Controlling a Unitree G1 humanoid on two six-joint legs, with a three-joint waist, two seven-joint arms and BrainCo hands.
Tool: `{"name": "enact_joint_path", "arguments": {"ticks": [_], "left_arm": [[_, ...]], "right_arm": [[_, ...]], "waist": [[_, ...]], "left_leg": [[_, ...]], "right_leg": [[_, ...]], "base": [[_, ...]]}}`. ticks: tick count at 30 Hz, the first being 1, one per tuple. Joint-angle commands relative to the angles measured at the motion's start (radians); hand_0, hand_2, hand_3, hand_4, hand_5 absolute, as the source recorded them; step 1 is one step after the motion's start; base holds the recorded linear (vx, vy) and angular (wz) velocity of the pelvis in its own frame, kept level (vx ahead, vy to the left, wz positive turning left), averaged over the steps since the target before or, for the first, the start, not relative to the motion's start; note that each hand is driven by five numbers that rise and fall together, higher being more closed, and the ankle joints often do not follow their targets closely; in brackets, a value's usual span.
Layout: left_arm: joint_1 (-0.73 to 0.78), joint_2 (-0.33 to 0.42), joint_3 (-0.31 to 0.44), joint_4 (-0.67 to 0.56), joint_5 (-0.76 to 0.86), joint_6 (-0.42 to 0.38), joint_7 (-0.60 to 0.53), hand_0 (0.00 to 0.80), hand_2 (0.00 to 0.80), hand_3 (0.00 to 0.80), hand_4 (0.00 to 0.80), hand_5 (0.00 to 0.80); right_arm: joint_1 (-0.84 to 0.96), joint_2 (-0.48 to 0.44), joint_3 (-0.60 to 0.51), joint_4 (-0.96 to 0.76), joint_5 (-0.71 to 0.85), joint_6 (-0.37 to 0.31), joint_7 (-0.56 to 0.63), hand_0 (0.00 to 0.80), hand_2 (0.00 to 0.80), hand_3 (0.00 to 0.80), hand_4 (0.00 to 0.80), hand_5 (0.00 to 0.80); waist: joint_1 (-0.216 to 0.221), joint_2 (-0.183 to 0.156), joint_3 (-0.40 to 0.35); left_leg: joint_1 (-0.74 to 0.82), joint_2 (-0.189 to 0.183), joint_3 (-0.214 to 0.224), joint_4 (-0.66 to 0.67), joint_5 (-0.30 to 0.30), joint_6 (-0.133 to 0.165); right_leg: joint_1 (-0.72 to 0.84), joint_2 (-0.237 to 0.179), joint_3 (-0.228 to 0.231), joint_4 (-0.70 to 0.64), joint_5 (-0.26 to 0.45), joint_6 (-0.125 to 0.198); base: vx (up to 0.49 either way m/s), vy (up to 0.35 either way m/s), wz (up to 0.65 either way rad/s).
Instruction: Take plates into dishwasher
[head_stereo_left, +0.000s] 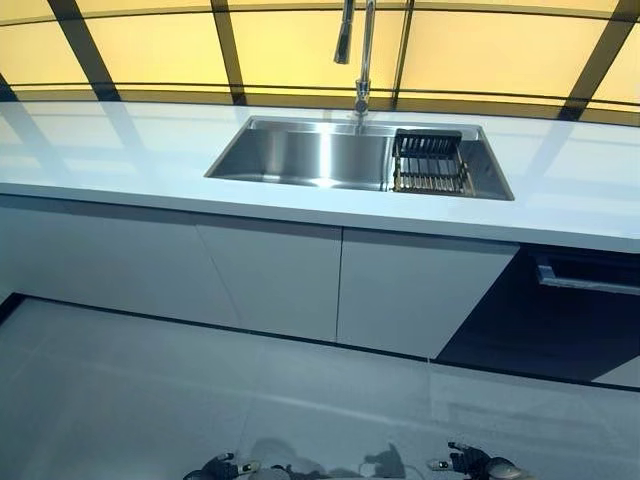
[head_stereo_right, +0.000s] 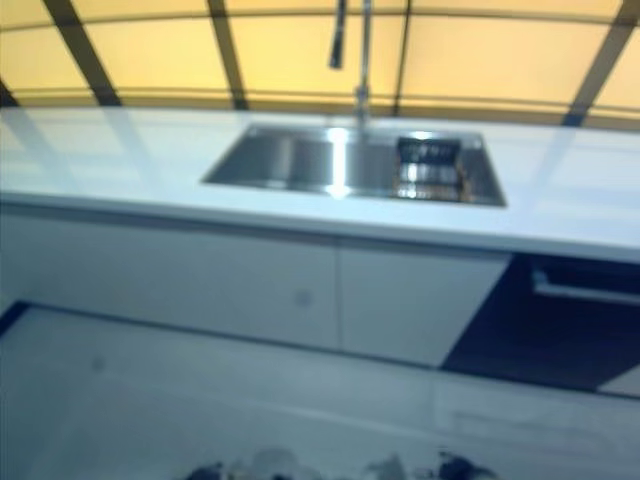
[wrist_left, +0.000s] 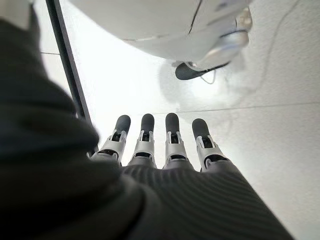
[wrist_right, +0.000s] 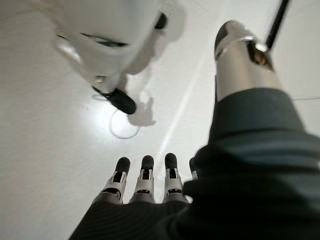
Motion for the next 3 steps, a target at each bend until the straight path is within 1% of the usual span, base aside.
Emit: {"name": "enact_joint_path", "arguments": {"ticks": [1, 2, 3], "left_arm": [[-0.035, 0.024, 0.025, 0.019, 0.022, -0.029, -0.028, 0.000, 0.000, 0.000, 0.000, 0.000], [-0.039, 0.026, 0.025, 0.020, 0.021, -0.029, -0.031, 0.000, 0.000, 0.000, 0.000, 0.000], [-0.048, 0.031, 0.022, 0.020, 0.024, -0.036, -0.031, 0.000, 0.000, 0.000, 0.000, 0.000]], "right_arm": [[-0.056, 0.014, -0.026, 0.014, 0.006, 0.019, -0.040, 0.000, 0.000, 0.000, 0.000, 0.000], [-0.054, 0.017, -0.034, 0.020, 0.014, 0.016, -0.049, 0.000, 0.000, 0.000, 0.000, 0.000], [-0.053, 0.024, -0.048, 0.030, 0.021, 0.011, -0.055, 0.000, 0.000, 0.000, 0.000, 0.000]], "waist": [[-0.017, -0.037, 0.026], [-0.024, -0.036, 0.022], [-0.036, -0.032, 0.017]], "left_leg": [[0.024, -0.080, 0.039, 0.123, -0.155, 0.087], [0.049, -0.082, 0.055, 0.084, -0.180, 0.095], [0.090, -0.084, 0.073, 0.014, -0.200, 0.108]], "right_leg": [[-0.020, 0.026, 0.016, 0.003, 0.017, 0.026], [-0.034, 0.019, 0.013, 0.003, 0.030, 0.037], [-0.060, 0.013, 0.013, 0.003, 0.053, 0.055]], "base": [[-0.174, 0.285, -0.04], [-0.188, 0.293, 0.09], [-0.120, 0.179, 0.10]]}}
